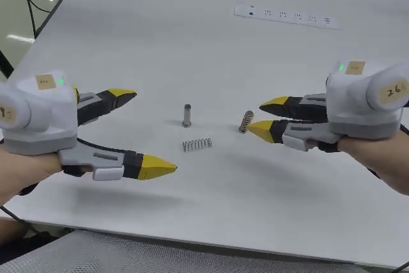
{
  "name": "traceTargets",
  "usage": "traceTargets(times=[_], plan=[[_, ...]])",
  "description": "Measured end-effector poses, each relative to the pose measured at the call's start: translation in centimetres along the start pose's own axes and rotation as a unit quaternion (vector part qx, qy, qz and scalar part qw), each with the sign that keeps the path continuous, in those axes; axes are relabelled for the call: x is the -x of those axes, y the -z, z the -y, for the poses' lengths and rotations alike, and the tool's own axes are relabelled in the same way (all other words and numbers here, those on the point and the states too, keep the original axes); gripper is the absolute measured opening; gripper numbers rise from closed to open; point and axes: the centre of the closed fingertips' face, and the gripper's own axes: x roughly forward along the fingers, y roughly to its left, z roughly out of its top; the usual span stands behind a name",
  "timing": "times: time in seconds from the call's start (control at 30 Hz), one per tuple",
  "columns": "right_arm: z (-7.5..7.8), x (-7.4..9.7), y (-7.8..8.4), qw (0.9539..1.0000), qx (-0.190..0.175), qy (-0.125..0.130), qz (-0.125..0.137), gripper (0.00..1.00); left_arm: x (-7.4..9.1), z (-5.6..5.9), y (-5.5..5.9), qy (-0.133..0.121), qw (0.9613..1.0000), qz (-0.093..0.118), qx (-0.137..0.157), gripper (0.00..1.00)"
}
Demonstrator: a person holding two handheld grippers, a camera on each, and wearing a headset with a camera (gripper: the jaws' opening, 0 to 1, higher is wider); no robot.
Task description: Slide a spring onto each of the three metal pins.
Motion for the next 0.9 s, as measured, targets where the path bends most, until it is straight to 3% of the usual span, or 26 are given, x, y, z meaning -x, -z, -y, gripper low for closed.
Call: traceTargets(times=[0.23,0.3,0.37,0.5,0.67,0.73,0.83,0.9], plan=[[-0.6,-0.3,0.5,0.9991,0.033,-0.014,-0.023,0.24,0.1,-0.1,0.3,0.000,1.0000,-0.003,0.002,0.98],[-0.8,-0.5,0.6,0.9979,0.053,-0.019,-0.033,0.24,0.1,-0.1,0.3,-0.001,1.0000,-0.002,0.003,0.98],[-0.5,-0.7,0.7,0.9937,0.099,-0.009,-0.052,0.23,0.2,-0.1,0.4,-0.002,1.0000,-0.003,0.002,0.98],[-1.3,-1.5,0.0,0.9927,0.107,-0.024,-0.051,0.23,0.2,0.0,0.4,-0.002,1.0000,-0.003,0.003,0.98],[-2.0,-2.5,-0.9,0.9875,0.141,-0.040,-0.057,0.23,0.4,0.1,0.8,-0.002,1.0000,-0.007,0.003,0.97],[-2.4,-2.9,-1.2,0.9847,0.156,-0.051,-0.060,0.23,0.4,0.1,0.8,-0.002,1.0000,-0.009,0.002,0.97],[-2.6,-3.6,-1.2,0.9728,0.209,-0.063,-0.078,0.22,0.5,0.2,0.9,-0.003,1.0000,-0.009,0.002,0.97],[-2.8,-4.0,-1.2,0.9681,0.226,-0.067,-0.084,0.22,0.5,0.1,0.9,-0.004,1.0000,-0.009,0.002,0.97]])
